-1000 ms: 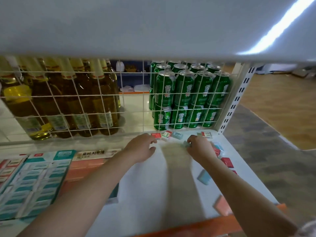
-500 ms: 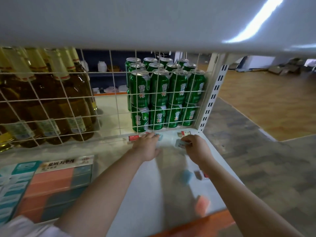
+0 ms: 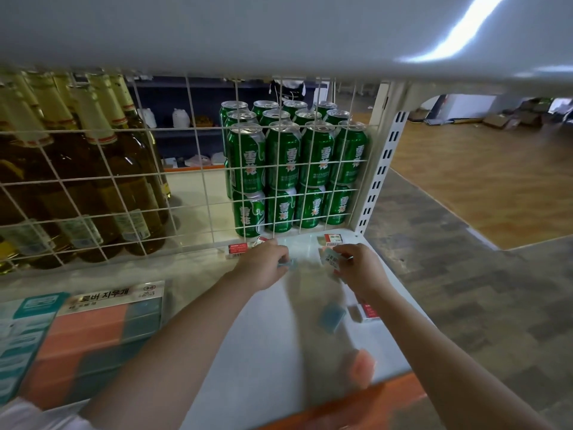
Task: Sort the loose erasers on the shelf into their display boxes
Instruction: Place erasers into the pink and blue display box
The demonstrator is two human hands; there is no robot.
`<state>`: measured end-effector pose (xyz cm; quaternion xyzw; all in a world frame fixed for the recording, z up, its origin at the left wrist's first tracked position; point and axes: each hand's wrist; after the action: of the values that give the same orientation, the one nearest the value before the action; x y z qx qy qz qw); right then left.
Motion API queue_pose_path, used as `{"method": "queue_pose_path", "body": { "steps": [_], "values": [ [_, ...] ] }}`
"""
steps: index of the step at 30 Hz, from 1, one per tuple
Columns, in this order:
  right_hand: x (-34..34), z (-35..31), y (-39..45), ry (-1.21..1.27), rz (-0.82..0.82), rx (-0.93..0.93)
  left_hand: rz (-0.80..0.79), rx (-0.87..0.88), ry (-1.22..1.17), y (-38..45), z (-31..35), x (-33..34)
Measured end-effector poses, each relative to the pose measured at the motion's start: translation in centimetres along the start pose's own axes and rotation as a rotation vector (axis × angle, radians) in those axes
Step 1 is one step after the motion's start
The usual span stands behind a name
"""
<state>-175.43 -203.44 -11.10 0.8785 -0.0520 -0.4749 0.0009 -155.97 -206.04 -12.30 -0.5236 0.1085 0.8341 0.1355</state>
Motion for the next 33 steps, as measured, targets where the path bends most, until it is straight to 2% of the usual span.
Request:
{"method": "queue_pose_path", "body": {
  "steps": [5,9,12,19,24,28,33],
  "values": [
    [0.1,-0.6,-0.4,-0.061,-0.012,-0.056,0.027,-0.056,-0.157,-1.3,-0.3,0.1],
    [0.2,-1.3,-1.3,-0.063,-0.010,-0.062,0.017,-0.160,-0.216,-2.2,-0.6,0.3],
    [0.6,-1.7,-1.8,-0.059,-0.025,-0.052,0.012,-0.154,-0.188,-2.9,-1.2,0.3],
    [2.1,-3.6,-4.1,-0.052,-0.070,-0.073,0.120,-0.228,-0.299,-6.0,-2.6,-1.1],
    [3.3,-4.8,-5.9,-0.095,-0.133,-0.120,0.115,-0.197,-0.130,-8.4,-3.5,-2.0],
    [3.8,-5.0,-6.6,-0.115,-0.120,-0.102,0.022,-0.138,-0.156,-10.0,-3.7,-1.3],
    [3.5,-4.9,-6.9,-0.185,-0.146,-0.001,0.035,-0.185,-0.198,-11.1,-3.3,-0.9]
  ]
}}
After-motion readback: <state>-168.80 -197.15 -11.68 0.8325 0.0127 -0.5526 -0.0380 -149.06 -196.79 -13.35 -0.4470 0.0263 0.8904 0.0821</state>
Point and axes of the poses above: each hand's wrist, its own y-axis towards the middle knuckle, its own x-axis out of the palm, z = x × y, and after that the axes turned 3 degrees about -y, right-handed
